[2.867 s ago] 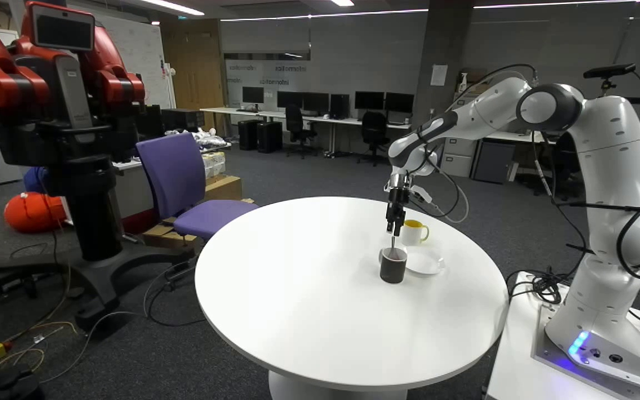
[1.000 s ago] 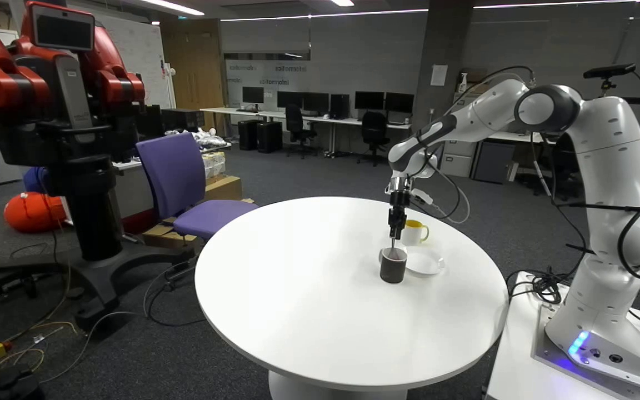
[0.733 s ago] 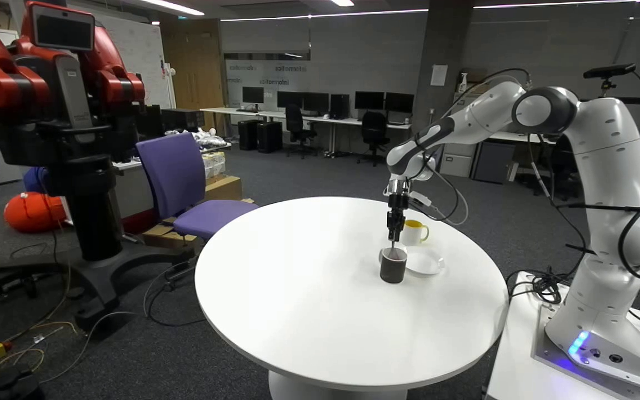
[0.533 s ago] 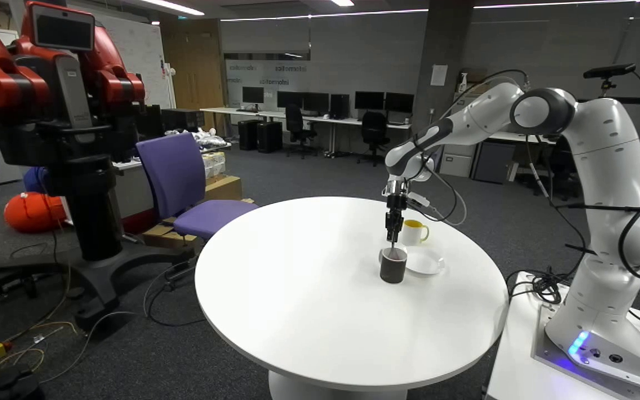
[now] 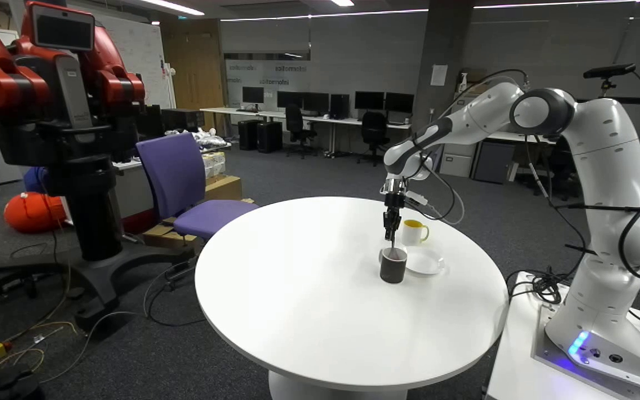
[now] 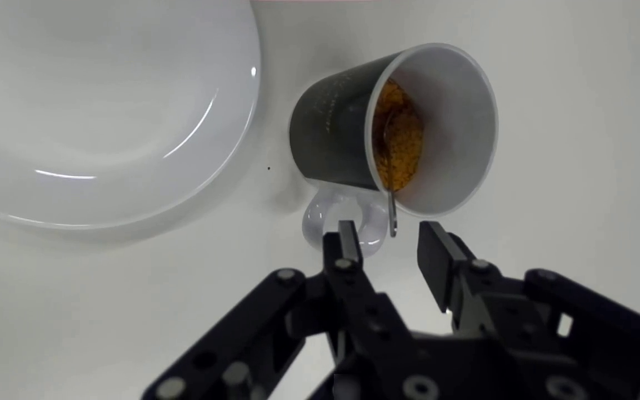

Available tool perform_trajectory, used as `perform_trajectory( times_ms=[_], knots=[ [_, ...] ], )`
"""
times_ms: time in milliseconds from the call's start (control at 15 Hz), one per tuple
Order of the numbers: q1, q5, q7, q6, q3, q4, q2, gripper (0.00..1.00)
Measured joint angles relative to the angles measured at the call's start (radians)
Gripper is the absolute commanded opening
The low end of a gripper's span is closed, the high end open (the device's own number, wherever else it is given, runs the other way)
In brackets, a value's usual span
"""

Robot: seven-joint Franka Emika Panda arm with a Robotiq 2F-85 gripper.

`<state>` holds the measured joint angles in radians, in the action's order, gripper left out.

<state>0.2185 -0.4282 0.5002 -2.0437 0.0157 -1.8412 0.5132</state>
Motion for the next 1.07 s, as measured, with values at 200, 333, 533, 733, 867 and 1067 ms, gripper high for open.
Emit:
perform_trajectory(
  times_ms=[200, 333, 533, 733, 867, 1067],
  knots=[
    [-0.006, 0.006, -0.014, 0.000, 0.000, 0.000, 0.000, 0.40],
    [-0.011, 0.007, -0.022, 0.000, 0.000, 0.000, 0.000, 0.39],
    [-0.015, 0.007, -0.028, 0.001, 0.000, 0.000, 0.000, 0.38],
    [-0.016, 0.009, -0.035, 0.002, 0.000, 0.000, 0.000, 0.37],
    [-0.016, 0.010, -0.037, 0.002, 0.000, 0.000, 0.000, 0.31],
    [-0.016, 0.010, -0.037, 0.003, 0.000, 0.000, 0.000, 0.14]
  ],
)
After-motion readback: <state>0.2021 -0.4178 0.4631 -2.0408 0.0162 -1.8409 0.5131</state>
